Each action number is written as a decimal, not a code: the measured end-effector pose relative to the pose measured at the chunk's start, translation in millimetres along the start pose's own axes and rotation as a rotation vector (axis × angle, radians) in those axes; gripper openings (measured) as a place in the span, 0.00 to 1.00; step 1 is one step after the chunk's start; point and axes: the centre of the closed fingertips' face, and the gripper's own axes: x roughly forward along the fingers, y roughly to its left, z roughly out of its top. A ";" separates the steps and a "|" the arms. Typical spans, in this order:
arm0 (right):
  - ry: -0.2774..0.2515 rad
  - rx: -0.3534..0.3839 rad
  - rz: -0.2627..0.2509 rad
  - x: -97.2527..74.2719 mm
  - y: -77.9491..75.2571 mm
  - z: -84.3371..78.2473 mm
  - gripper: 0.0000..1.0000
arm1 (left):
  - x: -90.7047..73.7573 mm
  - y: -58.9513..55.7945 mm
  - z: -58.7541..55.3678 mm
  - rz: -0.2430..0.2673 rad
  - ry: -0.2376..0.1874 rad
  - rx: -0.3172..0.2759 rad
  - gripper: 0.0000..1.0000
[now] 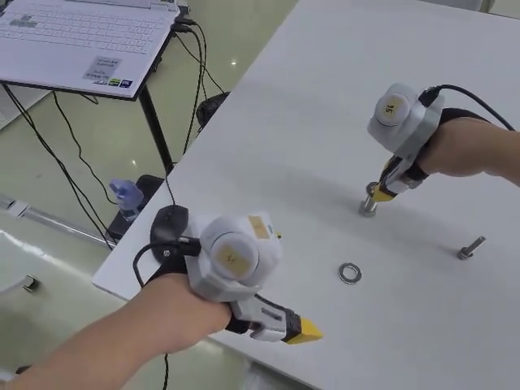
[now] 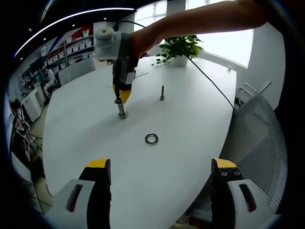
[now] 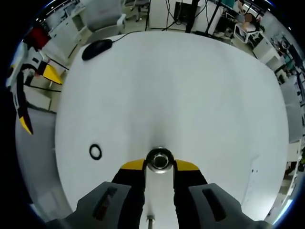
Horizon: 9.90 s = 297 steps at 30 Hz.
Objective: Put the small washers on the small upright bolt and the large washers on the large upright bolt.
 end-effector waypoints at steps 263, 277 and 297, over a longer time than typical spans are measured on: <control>-0.040 0.064 -0.046 -30.4 7.9 -2.0 0.21 | 1.2 0.8 10.3 -0.020 0.000 0.023 0.80; -0.017 0.052 -0.035 -20.3 8.2 2.0 0.21 | -0.3 2.1 7.1 -0.016 -0.001 0.011 0.80; 0.017 0.045 -0.018 2.0 8.2 -1.8 0.21 | -0.4 0.0 3.6 -0.018 0.002 0.002 0.80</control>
